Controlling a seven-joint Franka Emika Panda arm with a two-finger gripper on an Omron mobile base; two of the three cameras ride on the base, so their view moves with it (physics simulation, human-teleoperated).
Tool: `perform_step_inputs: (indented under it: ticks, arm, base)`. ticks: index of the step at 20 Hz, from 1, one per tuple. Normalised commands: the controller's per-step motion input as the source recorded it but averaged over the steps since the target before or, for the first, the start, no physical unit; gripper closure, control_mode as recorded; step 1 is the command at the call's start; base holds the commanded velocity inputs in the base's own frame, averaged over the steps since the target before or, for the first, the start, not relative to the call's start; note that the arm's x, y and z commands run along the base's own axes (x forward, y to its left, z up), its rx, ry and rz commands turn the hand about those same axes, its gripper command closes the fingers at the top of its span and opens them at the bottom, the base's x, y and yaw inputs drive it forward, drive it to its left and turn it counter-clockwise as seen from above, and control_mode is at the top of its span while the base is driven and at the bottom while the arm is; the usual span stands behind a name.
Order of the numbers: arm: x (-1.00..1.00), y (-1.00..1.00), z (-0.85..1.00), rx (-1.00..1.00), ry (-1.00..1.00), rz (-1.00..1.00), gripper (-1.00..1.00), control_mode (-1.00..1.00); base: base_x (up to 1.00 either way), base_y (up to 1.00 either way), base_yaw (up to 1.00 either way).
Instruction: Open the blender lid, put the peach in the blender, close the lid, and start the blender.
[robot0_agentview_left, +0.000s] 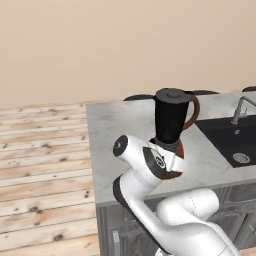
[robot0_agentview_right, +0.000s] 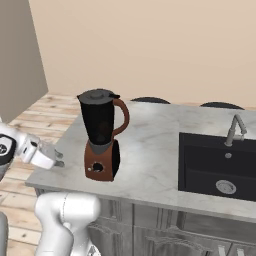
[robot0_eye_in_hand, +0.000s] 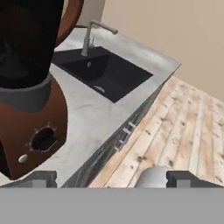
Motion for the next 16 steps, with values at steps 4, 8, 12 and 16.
perform_step_inputs:
  ticks: [4, 8, 12, 16]
  arm:
    - [0.0, -0.01, -0.44, 0.0, -0.33, -0.17, -1.0, -1.0]
    - [0.0, 0.0, -0.57, 0.0, -0.18, -0.31, -1.0, -1.0]
    - [0.0, 0.0, -0.54, 0.0, -0.24, -0.24, -1.0, -1.0]
    - [0.02, 0.0, -0.41, 0.0, -0.23, -0.2, -1.0, -1.0]
  base:
    - [0.0, 0.0, 0.0]
    - [0.0, 0.0, 0.0]
    - [0.0, 0.0, 0.0]
    - [0.0, 0.0, 0.0]
